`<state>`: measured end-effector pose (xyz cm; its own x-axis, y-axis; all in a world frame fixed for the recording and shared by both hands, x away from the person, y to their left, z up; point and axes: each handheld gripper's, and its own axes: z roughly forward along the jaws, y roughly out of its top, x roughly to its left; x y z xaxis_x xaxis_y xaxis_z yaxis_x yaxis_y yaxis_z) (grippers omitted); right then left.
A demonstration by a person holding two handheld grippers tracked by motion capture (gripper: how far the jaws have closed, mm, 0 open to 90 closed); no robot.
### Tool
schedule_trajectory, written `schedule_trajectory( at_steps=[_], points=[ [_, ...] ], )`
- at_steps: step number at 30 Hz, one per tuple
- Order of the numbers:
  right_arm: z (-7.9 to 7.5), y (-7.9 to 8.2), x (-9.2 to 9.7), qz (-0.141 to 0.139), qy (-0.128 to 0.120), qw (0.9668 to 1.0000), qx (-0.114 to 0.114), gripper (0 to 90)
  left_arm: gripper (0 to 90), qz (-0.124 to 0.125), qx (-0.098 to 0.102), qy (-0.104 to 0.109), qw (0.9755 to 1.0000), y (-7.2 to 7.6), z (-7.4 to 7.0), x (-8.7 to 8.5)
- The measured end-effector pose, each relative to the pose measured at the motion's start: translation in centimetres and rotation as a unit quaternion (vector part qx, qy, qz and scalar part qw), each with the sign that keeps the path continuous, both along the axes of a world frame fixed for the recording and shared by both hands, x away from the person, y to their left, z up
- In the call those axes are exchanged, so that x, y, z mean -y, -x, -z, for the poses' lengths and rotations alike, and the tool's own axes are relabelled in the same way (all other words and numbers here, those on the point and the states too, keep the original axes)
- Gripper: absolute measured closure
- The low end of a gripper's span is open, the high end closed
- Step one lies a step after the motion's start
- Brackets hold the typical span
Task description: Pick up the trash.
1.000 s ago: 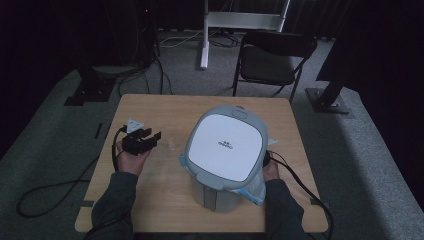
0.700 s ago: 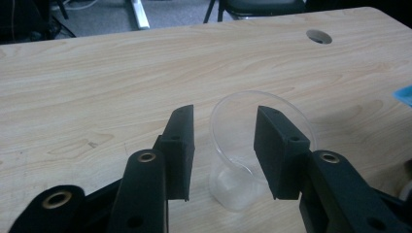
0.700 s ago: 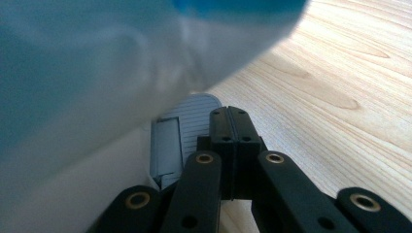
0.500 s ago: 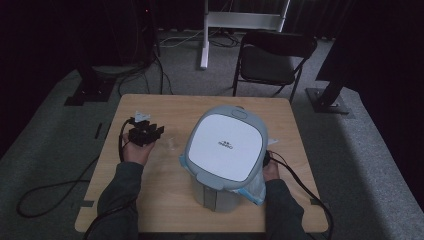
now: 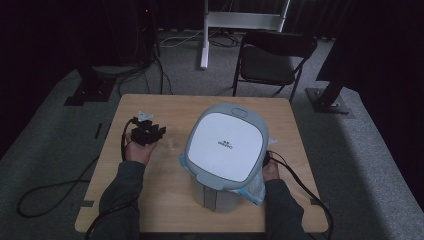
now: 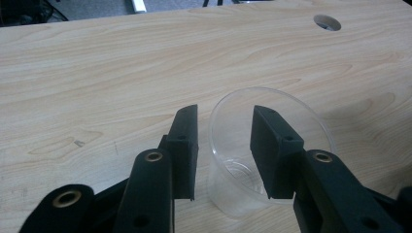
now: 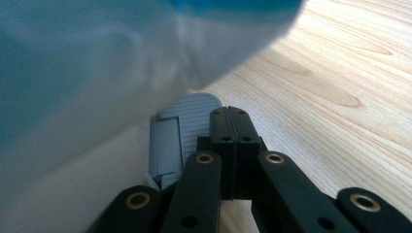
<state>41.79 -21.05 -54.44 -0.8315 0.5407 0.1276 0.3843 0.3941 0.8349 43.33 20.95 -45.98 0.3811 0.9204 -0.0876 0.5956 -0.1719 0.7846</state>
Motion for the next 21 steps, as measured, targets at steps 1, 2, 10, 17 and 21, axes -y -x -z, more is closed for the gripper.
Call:
schedule_trajectory(
  at_steps=[1,2,10,17,21],
  points=[
    [0.0,0.0,0.0,0.0,0.0,1.0,0.0,90.0,64.1,0.001,-0.002,-0.001,1.0,-0.02,0.0,-0.01],
    [0.0,0.01,-0.01,0.0,0.0,1.0,0.0,90.0,64.3,0.001,-0.002,0.0,1.0,-0.04,0.03,0.01],
    [0.0,0.02,-0.02,-0.001,0.001,1.0,-0.001,90.0,68.5,0.001,-0.011,-0.002,0.9999,-0.33,0.36,0.04],
    [0.0,0.02,-0.04,-0.001,0.002,1.0,0.0,90.0,75.2,0.003,-0.02,-0.007,0.9998,-0.63,0.55,0.16],
    [0.0,0.03,-0.04,-0.001,0.003,1.0,0.0,90.0,76.9,0.002,-0.025,-0.007,0.9997,-0.78,0.82,0.27]
  ],
)
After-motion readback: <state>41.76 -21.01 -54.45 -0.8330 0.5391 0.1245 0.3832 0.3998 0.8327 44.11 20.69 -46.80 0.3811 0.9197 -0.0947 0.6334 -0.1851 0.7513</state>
